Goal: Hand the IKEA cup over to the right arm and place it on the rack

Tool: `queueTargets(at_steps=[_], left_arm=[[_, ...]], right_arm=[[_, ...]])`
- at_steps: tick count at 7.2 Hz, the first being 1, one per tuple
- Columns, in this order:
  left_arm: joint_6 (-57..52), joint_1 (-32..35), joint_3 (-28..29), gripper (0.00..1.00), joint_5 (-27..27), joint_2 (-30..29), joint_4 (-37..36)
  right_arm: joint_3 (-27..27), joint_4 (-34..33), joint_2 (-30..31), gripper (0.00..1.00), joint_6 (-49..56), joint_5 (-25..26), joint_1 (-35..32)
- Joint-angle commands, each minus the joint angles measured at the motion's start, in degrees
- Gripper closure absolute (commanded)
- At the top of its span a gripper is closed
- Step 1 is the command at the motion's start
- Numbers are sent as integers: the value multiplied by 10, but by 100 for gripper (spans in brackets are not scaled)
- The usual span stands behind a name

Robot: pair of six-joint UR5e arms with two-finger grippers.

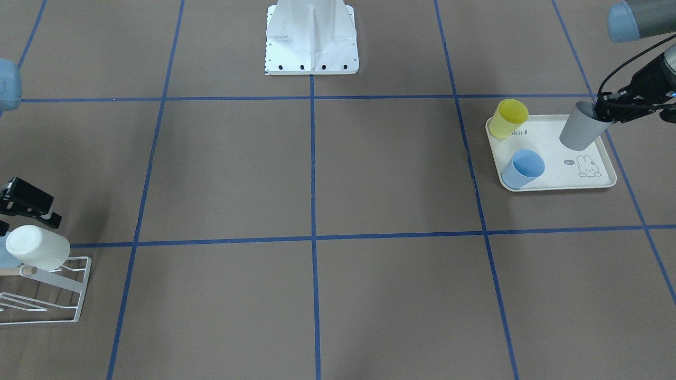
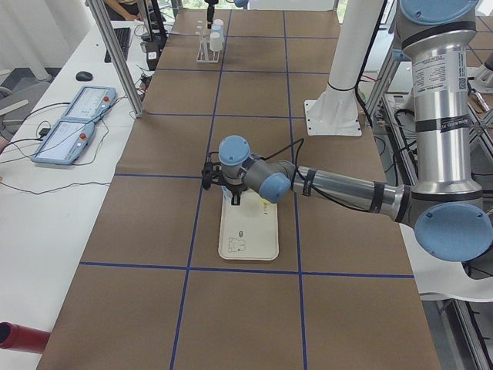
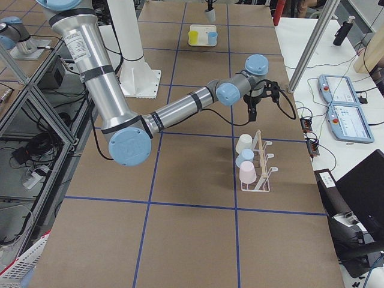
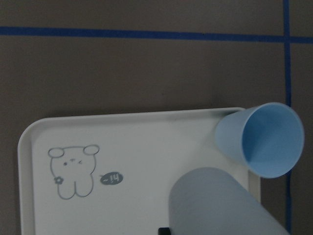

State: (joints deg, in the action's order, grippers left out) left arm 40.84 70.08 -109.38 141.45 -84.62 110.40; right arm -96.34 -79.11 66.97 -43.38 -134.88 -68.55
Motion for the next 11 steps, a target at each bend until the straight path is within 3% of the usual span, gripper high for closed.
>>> queueTargets(at_steps=[1, 2, 4, 7, 9, 11], left_arm=[[225, -2, -25, 100, 10, -111, -5], [341, -15, -22, 100, 15, -158, 38], [562, -112, -4, 100, -7, -221, 182], [785, -250, 17, 100, -198, -273, 416], [943, -274, 84, 100, -219, -300, 595], [1077, -304, 141, 100, -308, -324, 767]], right_arm=[[-35, 113, -8, 1, -209, 0, 43], [-38, 213, -8, 1, -324, -1, 57], [-46, 408, -8, 2, -524, -3, 84], [-45, 627, -8, 2, -650, -4, 120], [-45, 726, -9, 2, -671, 27, 156], [-45, 836, -9, 3, -741, 104, 212]])
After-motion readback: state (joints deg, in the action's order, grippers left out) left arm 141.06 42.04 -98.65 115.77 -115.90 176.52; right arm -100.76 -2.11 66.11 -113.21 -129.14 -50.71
